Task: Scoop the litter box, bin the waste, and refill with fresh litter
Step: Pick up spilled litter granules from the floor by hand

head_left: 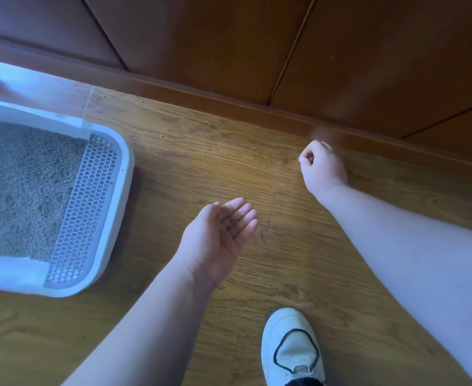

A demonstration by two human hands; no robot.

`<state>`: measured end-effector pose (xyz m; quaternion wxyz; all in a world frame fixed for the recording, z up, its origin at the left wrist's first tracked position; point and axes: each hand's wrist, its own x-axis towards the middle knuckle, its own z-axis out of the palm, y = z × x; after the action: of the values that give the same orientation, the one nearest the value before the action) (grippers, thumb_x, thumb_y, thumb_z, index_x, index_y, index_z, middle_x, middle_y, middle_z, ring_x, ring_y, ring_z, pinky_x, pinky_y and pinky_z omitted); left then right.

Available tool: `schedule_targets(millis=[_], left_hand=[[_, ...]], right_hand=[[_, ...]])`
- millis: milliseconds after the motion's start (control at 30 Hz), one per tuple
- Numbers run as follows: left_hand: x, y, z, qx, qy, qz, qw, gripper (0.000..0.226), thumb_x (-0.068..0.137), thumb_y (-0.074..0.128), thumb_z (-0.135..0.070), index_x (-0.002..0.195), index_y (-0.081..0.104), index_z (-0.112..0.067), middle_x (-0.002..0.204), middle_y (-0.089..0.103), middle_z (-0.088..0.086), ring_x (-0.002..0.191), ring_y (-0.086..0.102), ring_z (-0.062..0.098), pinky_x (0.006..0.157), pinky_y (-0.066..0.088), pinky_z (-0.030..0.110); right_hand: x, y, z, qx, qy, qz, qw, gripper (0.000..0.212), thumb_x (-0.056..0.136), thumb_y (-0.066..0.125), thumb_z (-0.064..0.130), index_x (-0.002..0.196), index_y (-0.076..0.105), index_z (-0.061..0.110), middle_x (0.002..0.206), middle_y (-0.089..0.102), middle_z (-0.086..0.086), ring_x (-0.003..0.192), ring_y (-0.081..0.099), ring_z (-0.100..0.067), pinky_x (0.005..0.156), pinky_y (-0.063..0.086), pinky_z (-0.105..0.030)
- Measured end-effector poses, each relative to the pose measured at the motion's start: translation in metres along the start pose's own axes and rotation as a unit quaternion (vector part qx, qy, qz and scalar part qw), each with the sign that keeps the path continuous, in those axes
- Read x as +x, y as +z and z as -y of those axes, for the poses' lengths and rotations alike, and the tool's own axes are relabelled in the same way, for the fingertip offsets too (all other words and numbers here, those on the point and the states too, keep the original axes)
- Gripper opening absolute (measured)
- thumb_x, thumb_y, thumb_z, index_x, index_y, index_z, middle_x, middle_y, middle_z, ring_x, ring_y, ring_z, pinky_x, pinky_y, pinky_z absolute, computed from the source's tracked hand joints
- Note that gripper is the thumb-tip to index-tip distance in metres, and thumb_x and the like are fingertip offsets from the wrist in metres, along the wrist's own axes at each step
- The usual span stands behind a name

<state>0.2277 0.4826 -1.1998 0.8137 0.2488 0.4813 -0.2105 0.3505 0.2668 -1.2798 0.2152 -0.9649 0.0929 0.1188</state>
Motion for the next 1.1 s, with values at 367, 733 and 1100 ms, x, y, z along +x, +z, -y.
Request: schedule_targets(millis=[367, 733, 1100], left_hand=[[-0.007, -0.027, -0.021, -0.023, 0.012, -0.024, 0.999, 0.041, 0.104, 0.035, -0.023, 0.109, 0.065, 0.005, 0.107, 0.072, 0.023, 0.09, 0.074, 0.028, 0.08, 0.059, 0.037], [-0.007, -0.05, -0.039, -0.032, 0.02, -0.016, 0.999, 0.045, 0.105, 0.029, -0.023, 0.117, 0.061, 0.006, 0.105, 0.069, 0.021, 0.094, 0.07, 0.028, 0.083, 0.057, 0.036], [-0.005, -0.079, -0.041, -0.068, 0.027, -0.017, 0.997, 0.042, 0.105, 0.033, -0.023, 0.112, 0.064, 0.005, 0.104, 0.072, 0.021, 0.097, 0.071, 0.03, 0.079, 0.056, 0.038]], right_hand=[[0.001, -0.001, 0.018, -0.111, -0.023, 0.015, 0.993, 0.012, 0.095, 0.05, 0.02, 0.084, 0.053, 0.018, 0.105, 0.055, 0.0, 0.08, 0.055, -0.03, 0.065, 0.044, -0.032], [-0.105, 0.014, 0.119, 0.143, -0.338, 0.17, 0.915, 0.011, 0.082, 0.059, 0.011, 0.081, 0.063, 0.021, 0.076, 0.054, 0.015, 0.066, 0.052, -0.003, 0.064, 0.04, -0.015], [-0.023, 0.049, 0.121, 0.086, -0.151, 0.042, 0.984, 0.016, 0.089, 0.058, 0.013, 0.083, 0.062, 0.028, 0.084, 0.055, 0.011, 0.072, 0.053, -0.008, 0.072, 0.051, -0.034]])
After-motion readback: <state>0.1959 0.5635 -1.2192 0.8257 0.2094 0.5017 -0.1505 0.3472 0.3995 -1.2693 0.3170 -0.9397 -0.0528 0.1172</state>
